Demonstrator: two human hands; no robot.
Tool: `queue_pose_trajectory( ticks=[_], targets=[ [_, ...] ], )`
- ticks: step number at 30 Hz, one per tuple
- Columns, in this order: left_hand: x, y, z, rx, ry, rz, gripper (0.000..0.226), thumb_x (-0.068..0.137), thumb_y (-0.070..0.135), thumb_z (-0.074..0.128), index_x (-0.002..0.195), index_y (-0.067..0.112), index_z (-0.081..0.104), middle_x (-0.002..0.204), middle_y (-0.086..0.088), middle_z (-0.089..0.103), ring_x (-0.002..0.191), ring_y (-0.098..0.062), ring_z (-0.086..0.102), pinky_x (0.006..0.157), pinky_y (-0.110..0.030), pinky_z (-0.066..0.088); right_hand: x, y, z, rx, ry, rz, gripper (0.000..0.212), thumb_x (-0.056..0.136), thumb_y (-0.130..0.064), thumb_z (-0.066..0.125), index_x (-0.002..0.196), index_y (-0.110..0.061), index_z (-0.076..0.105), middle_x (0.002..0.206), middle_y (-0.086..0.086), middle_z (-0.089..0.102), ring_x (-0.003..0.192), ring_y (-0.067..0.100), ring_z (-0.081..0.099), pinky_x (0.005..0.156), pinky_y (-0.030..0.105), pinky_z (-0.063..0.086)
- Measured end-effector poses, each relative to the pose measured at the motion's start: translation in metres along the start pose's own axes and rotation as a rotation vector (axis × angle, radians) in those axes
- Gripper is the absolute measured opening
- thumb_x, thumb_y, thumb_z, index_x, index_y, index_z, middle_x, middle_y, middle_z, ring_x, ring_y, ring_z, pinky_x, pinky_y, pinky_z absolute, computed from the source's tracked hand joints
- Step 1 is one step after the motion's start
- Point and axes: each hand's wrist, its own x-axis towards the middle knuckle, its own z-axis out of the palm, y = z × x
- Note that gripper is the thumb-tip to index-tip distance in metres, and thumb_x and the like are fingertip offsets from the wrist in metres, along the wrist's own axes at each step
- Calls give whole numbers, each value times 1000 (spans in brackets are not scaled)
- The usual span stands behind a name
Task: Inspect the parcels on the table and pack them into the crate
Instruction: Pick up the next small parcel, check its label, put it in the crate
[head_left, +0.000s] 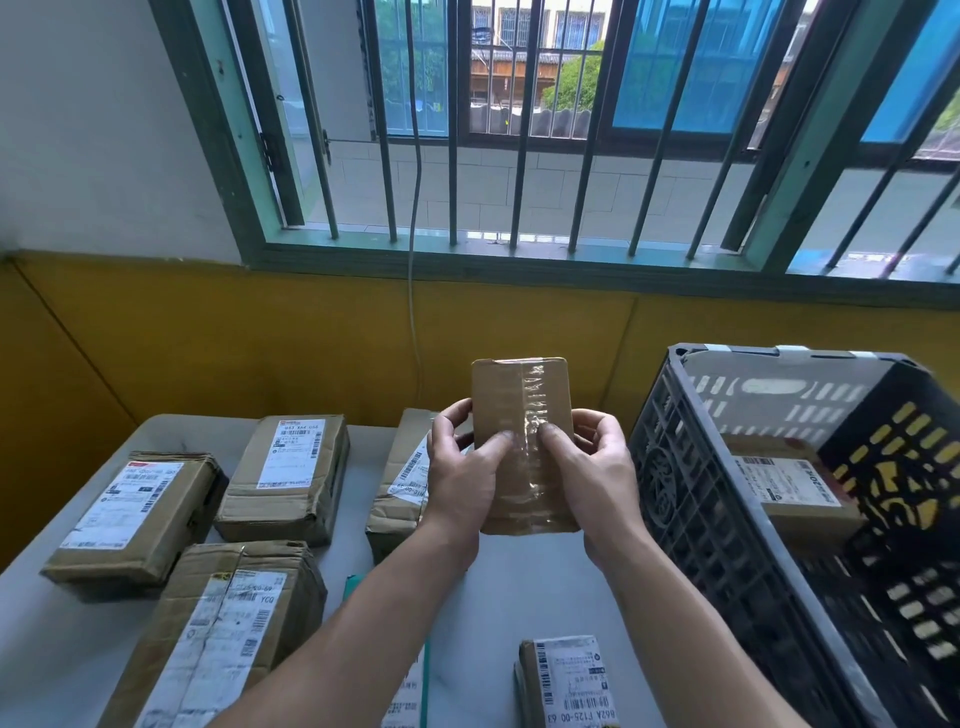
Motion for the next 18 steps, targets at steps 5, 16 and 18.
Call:
queue_pose_trajectory(
  ticks=[5,16,18],
  targets=[
    [1,0,0,-27,-2,21,31,95,16,69,117,30,52,117,-3,69,102,-19,71,88,-40,61,-3,0,0,50,-20,4,34,89,-28,77,119,-33,63,116,-3,71,108,16,69,90,42,60],
    [4,-3,-2,-17,-24,32,24,98,32,64,117,39,51,118,-2,67,104,-19,69,76,-35,63,-5,-4,-2,41,-57,-3,30,93,-34,70,120,-29,58,112,-5,70,102,10,69,74,26,58],
    [7,-4,-2,-15,-19,30,24,97,38,64,117,37,50,116,-1,67,98,-14,70,69,-28,62,-5,-4,-2,44,-54,-5,27,94,-38,68,119,-30,59,111,-4,70,101,11,69,74,27,59]
  ],
)
